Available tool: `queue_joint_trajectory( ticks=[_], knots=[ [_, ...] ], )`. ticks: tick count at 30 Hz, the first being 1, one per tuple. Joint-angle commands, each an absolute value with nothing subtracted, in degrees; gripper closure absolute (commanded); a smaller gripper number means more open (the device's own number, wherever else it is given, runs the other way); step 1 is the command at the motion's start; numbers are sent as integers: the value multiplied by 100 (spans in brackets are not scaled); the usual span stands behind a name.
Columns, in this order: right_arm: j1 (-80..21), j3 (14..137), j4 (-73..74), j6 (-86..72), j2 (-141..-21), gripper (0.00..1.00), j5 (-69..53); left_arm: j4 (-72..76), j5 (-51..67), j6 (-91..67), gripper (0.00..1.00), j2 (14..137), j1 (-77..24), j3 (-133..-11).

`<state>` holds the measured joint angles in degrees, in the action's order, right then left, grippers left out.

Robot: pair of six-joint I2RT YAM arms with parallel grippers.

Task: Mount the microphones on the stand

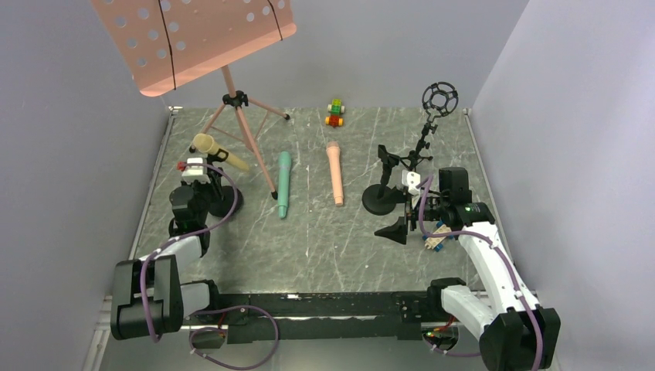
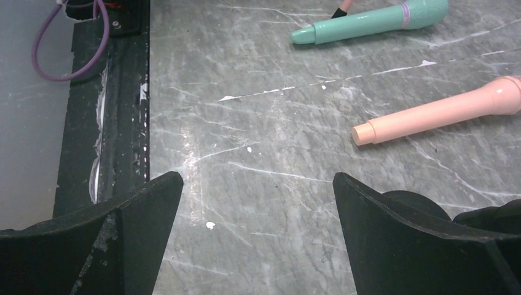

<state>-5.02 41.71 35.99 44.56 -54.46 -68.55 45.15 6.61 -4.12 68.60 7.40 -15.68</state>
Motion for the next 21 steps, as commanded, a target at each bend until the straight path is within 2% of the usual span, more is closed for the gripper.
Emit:
queue_joint_trajectory(
  ticks=[1, 15, 21],
  knots=[
    [-480, 4307, 3568, 4641, -5318, 0, -7024, 5060, 695, -470, 57, 6629, 756, -1803],
    [-477, 4351, 3660, 4718, -5230, 0, -7093, 3652, 881, -890, 41, 6175, 703, -1976],
    [-478, 4364, 3691, 4743, -5210, 0, -7085, 2973, 897, -1160, 22, 5948, 703, -2082]
  ],
)
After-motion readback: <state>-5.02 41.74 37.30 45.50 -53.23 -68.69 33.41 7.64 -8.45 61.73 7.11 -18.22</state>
